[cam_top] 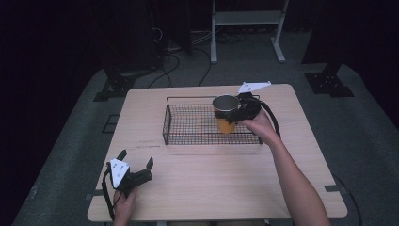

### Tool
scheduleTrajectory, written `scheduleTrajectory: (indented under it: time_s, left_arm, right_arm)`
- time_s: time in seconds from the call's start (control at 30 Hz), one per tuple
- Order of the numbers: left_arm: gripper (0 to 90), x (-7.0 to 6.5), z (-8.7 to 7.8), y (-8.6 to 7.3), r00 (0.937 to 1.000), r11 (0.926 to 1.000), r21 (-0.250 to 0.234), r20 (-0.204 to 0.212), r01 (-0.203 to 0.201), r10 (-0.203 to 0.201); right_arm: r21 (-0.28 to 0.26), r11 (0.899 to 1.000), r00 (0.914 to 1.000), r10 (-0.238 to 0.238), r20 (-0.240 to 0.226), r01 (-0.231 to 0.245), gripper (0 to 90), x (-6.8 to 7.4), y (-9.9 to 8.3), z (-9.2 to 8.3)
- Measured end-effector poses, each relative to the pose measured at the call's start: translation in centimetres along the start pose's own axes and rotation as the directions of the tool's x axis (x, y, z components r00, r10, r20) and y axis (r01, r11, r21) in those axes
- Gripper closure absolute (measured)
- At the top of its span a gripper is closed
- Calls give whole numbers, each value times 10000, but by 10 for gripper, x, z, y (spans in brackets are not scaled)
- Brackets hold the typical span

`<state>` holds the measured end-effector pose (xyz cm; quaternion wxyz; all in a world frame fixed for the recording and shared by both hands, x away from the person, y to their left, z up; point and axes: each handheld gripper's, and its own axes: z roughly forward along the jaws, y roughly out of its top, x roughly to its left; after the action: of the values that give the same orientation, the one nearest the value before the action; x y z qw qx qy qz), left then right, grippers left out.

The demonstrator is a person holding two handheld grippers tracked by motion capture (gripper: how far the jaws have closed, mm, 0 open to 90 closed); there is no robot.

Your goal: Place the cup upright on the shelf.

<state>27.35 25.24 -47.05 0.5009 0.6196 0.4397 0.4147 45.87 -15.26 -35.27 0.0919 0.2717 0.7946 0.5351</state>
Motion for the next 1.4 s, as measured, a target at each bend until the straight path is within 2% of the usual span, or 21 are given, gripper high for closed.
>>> scheduleTrajectory:
  time_s: [0.2, 0.53, 0.6, 0.67, 0.8, 1.03, 1.4]
  left_arm:
    - [0, 0, 0, 0, 10000, 10000, -5, 0, 15, -15]
    - [0, 0, 0, 0, 10000, 10000, -11, 12, 22, -22]
    - [0, 0, 0, 0, 10000, 10000, -14, 36, -5, 5]
    - [0, 1, 0, 0, 10000, 10000, -13, 47, 23, -23]
    - [0, 2, 0, 0, 9999, 9999, 32, 8, 165, -165]
    - [0, 1, 0, 0, 10000, 10000, -11, 40, 44, -44]
    - [0, 1, 0, 0, 9999, 10000, -9, 57, 98, -98]
  right_arm:
    - [-67, 9999, 9999, 78, -64, -78, 123, -5, 5, 8]
    - [-36, 9999, 9996, -138, -252, 137, 122, -17, 12, 25]
    - [35, 9997, 9991, -223, -360, 224, 122, -21, 11, 31]
    - [273, 9988, 9990, -405, -200, 410, 122, -24, 10, 35]
    - [331, 9990, 9990, -304, -332, 315, 122, -27, 7, 41]
    - [669, 9976, 9986, -159, -499, 192, 121, -29, -1, 56]
    - [928, 9951, 9969, -271, -739, 340, 120, -28, -9, 73]
